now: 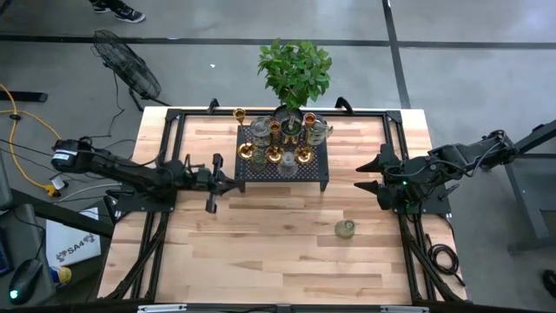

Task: Pick & Place candle stick holders
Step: Put the green candle holder on the shelf aligned with the other green and transparent candle holders

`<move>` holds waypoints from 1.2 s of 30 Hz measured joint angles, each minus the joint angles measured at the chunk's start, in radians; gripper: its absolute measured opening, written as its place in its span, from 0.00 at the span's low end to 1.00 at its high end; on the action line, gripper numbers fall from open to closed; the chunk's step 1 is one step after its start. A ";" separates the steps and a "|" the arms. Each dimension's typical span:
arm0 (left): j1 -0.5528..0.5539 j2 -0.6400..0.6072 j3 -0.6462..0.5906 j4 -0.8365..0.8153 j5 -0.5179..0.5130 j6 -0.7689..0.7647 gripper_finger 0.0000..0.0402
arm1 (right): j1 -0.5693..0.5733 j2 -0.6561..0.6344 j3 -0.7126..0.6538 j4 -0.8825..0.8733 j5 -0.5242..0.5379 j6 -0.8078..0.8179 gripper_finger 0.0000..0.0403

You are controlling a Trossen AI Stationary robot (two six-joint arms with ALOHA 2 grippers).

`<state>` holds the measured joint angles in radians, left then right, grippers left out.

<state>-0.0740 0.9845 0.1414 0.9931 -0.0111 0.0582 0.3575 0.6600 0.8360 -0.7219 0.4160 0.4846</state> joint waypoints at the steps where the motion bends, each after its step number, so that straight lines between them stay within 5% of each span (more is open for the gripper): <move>1: 0.014 -0.013 -0.013 0.003 0.006 -0.008 0.00 | 0.000 0.000 0.000 0.000 0.000 0.000 0.58; 8: 0.041 -0.131 -0.125 -0.007 -0.051 -0.075 0.00 | 0.000 0.000 0.000 0.000 0.000 0.000 0.58; 18: 0.041 -0.260 -0.127 -0.082 -0.027 -0.018 0.00 | 0.000 0.000 0.000 0.000 0.000 0.000 0.58; 36: 0.041 -0.882 -0.129 -0.838 -0.029 -0.045 0.00 | 0.000 0.000 0.000 0.000 0.000 0.000 0.58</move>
<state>-0.0326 0.1023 0.0120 0.1555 -0.0403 0.0134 0.3576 0.6600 0.8360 -0.7219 0.4160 0.4845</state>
